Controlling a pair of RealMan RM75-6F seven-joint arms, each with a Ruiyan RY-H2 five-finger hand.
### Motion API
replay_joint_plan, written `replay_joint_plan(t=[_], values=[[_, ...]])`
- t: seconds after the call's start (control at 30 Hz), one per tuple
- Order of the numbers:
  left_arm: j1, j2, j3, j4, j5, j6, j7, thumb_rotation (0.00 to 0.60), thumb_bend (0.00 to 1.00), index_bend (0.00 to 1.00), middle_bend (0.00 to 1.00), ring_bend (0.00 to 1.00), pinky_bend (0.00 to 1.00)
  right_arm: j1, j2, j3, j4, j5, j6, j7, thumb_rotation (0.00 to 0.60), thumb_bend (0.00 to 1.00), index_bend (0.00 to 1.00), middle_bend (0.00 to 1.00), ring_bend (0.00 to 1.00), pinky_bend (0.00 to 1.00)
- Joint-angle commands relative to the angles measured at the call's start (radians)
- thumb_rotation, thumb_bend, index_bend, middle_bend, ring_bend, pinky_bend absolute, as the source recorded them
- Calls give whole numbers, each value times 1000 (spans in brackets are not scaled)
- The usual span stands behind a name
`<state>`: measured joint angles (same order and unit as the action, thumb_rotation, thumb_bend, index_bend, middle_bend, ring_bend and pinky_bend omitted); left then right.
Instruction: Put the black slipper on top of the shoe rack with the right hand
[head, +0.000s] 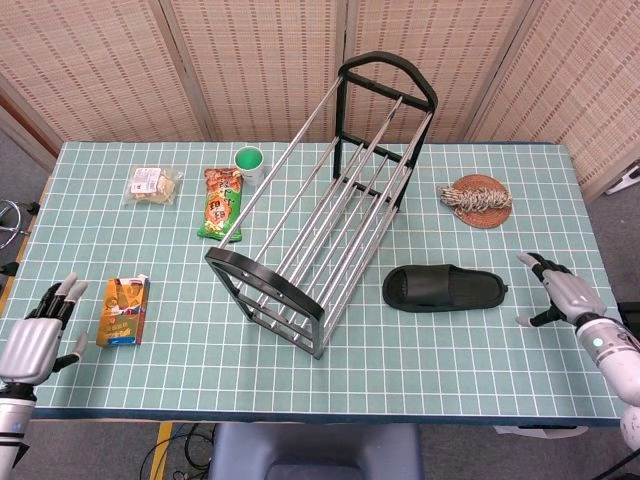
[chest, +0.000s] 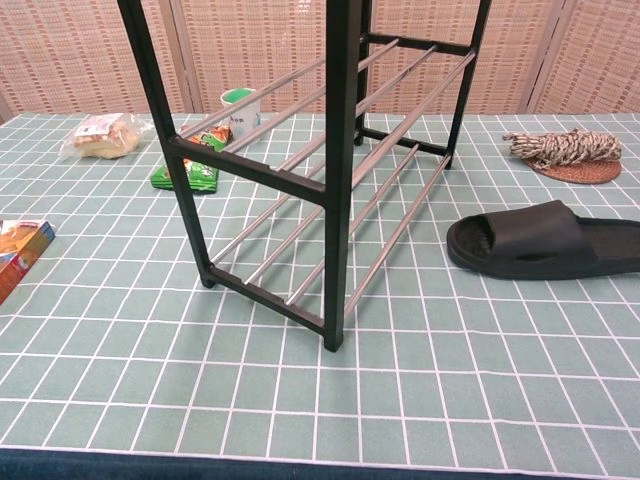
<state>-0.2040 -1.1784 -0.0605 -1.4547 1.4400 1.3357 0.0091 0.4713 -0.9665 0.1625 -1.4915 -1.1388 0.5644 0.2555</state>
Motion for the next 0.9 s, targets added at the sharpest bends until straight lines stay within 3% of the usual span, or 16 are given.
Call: replay_joint_plan(t=[0.03,0.5,0.9], values=[[-5,-1,-2,5,-7,-10,-6,600,442,0,0,0,328,44,-29,10,51,-2,-79,54,600,133,0,0,0,0],[-3,0,-9,7,-33,-10,2,600,442,0,0,0,328,161,-161,34,238,-115,-273,199,600,133,0,0,0,0],[-2,-10,-14,11,-49,-7,24,600,443,0,0,0,328,187,-128,20,167,-254,-296,284,600,133,0,0,0,0]])
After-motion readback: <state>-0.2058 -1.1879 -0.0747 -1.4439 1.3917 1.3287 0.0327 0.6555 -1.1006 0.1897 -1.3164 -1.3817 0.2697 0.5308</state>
